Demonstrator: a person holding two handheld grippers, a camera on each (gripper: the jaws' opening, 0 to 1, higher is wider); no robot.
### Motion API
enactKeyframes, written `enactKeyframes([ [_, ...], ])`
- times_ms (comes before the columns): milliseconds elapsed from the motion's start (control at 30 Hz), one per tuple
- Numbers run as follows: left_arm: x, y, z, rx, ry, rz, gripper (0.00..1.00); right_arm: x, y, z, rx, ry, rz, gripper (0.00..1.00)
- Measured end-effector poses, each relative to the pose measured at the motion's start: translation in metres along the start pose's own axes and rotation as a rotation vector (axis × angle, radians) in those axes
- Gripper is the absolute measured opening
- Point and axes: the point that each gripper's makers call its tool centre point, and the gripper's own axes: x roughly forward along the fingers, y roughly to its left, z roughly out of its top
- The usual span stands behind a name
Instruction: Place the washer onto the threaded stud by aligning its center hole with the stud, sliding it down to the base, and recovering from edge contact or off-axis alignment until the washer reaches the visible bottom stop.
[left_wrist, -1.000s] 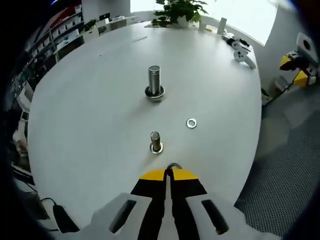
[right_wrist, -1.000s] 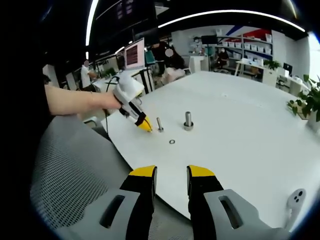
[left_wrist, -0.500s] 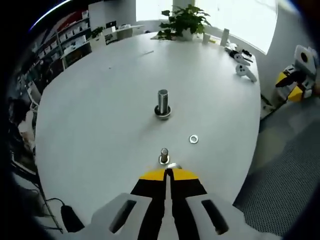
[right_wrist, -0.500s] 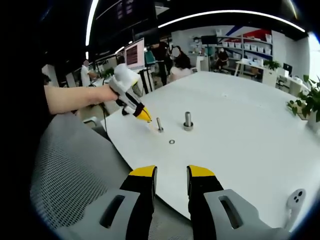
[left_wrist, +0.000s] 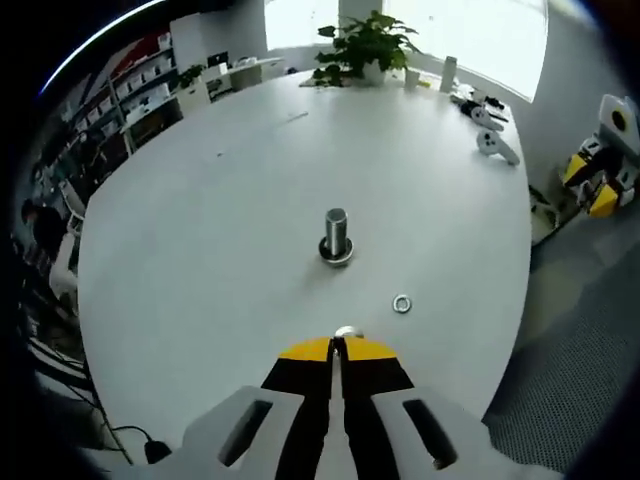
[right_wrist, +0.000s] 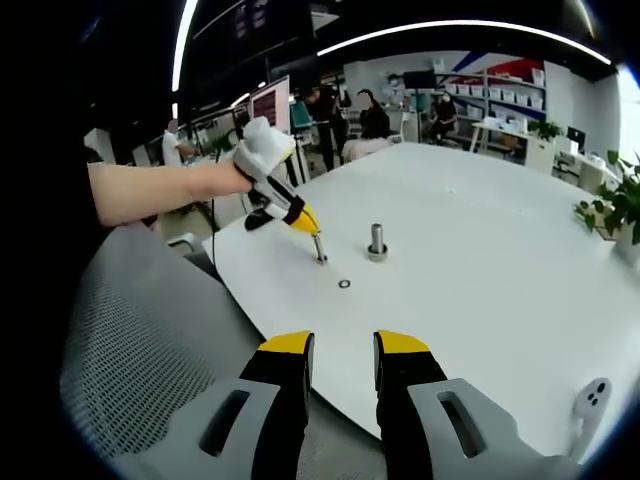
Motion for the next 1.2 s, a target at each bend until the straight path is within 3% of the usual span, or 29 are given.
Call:
enactKeyframes([
  [300, 0.0008, 0.0006, -0.0011, 0.002, 0.008, -0.005, 0.0, 0.0006, 0.0013, -0.0001, 0.001, 0.002, 0.009, 0.26],
  [500, 0.0012, 0.0001, 0.0001, 0.044, 0.024, -0.008, 0.01, 0.0008, 0.0013, -0.0003, 0.001, 0.003, 0.011, 0.26],
  [1200, 0.0011, 0.0007, 0.0, 0.02, 0.016, 0.0, 0.02, 0.0005, 0.0009, 0.0008, -0.002, -0.005, 0.01, 0.26],
])
